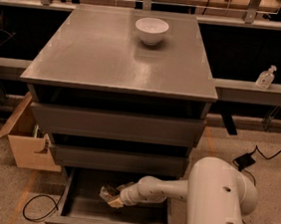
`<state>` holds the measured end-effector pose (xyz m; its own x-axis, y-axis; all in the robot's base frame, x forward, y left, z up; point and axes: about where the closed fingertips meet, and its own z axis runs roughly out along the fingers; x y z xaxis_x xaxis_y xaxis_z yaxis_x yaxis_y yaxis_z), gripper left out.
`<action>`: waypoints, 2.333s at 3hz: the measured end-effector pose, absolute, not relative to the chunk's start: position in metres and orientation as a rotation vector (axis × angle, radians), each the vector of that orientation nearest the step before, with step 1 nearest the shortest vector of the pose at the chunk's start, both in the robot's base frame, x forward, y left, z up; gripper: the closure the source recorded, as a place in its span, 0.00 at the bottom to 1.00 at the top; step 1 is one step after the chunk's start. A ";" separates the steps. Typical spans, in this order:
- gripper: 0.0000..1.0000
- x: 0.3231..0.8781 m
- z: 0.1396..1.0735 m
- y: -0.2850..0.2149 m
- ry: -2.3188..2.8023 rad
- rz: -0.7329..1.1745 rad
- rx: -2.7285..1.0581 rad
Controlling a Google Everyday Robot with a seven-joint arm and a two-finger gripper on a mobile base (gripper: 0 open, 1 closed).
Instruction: Place 7up can into bottom drawer
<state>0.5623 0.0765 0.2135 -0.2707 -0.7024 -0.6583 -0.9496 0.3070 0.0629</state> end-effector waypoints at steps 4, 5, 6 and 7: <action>0.82 0.597 0.146 0.101 2.086 0.582 -1.542; 0.58 0.595 0.145 0.102 2.087 0.586 -1.544; 0.35 0.594 0.143 0.104 2.087 0.589 -1.546; 0.12 0.592 0.142 0.105 2.087 0.592 -1.548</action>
Offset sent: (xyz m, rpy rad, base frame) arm 0.0357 0.0203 -0.0600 -0.0742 -0.0071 0.0331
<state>0.5921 0.1047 0.1423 -0.2516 -0.7572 -0.6028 -0.9609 0.2696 0.0624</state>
